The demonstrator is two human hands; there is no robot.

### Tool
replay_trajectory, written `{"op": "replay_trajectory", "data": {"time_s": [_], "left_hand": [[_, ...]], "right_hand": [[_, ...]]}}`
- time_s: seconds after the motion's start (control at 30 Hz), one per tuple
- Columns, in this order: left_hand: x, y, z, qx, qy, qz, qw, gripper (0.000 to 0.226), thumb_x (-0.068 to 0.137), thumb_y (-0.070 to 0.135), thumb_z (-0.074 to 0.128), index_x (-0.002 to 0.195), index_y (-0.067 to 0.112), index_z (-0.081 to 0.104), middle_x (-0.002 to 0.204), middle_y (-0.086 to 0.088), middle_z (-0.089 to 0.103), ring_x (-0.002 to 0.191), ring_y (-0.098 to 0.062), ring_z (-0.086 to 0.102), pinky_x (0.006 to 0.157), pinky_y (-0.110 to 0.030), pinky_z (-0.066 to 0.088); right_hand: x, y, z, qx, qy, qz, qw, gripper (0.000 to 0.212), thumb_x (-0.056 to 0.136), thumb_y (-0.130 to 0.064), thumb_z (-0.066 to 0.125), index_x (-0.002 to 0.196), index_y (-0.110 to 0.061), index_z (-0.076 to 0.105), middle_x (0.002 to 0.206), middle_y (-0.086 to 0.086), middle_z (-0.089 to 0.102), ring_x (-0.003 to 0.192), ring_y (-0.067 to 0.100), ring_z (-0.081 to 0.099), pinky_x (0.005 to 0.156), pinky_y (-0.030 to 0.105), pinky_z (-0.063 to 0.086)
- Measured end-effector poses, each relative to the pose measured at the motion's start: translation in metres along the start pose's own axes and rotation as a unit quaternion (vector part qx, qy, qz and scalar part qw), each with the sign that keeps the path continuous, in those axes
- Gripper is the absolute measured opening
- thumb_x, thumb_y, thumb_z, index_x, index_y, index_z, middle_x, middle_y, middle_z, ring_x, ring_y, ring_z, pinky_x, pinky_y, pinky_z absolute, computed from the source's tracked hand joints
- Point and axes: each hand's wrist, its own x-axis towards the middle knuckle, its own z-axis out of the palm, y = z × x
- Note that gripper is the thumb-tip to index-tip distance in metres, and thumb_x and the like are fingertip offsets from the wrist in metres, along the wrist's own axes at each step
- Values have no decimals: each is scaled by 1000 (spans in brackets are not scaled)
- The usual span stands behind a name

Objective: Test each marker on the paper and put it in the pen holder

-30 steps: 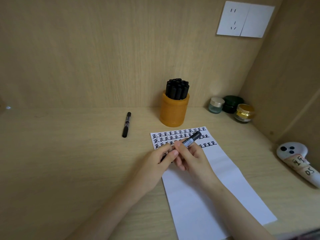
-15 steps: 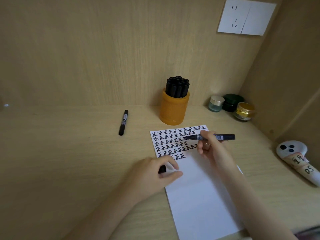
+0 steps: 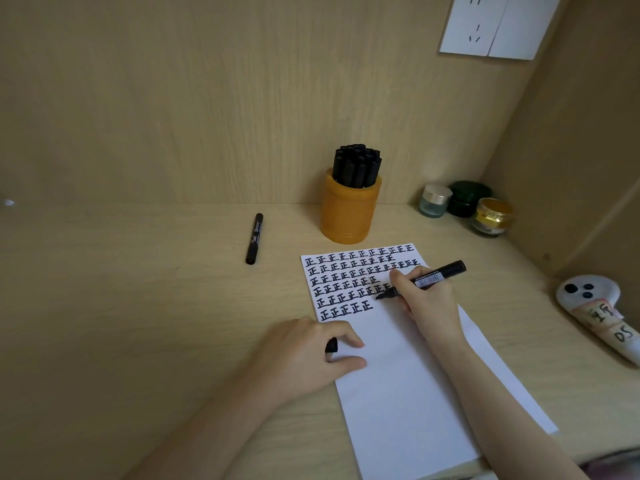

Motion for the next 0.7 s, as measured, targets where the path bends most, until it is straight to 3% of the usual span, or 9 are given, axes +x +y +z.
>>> {"op": "replay_trajectory", "data": {"time_s": [0.4,0.57,0.7], "left_hand": [[0,4,-2,3,0,-10,1000,24,76,56,66,96,44,64,47,15,42,54,6,47,54,-12,28],[1,3,-1,6,-2,-15,1000,24,75,57,66,96,45,64,47,19,43,55,8,47,54,-12,28],[0,3,-2,11,-7,-14,1000,24,76,58,64,97,45,64,49,17,43,54,7,47,54,-12,28]], "right_hand": [[-1,4,2,-23,-22,-37,999,29,87,-19,68,64,-12,52,46,-9,49,44,5,43,55,24,36],[-1,4,3,-49,-33,-48,997,27,88,-19,67,67,-6,56,44,-9,49,42,2,43,47,14,34],[-2,4,3,-63,-5,-54,997,28,89,-19,66,70,-1,55,52,-1,50,46,6,43,49,17,35]]}}
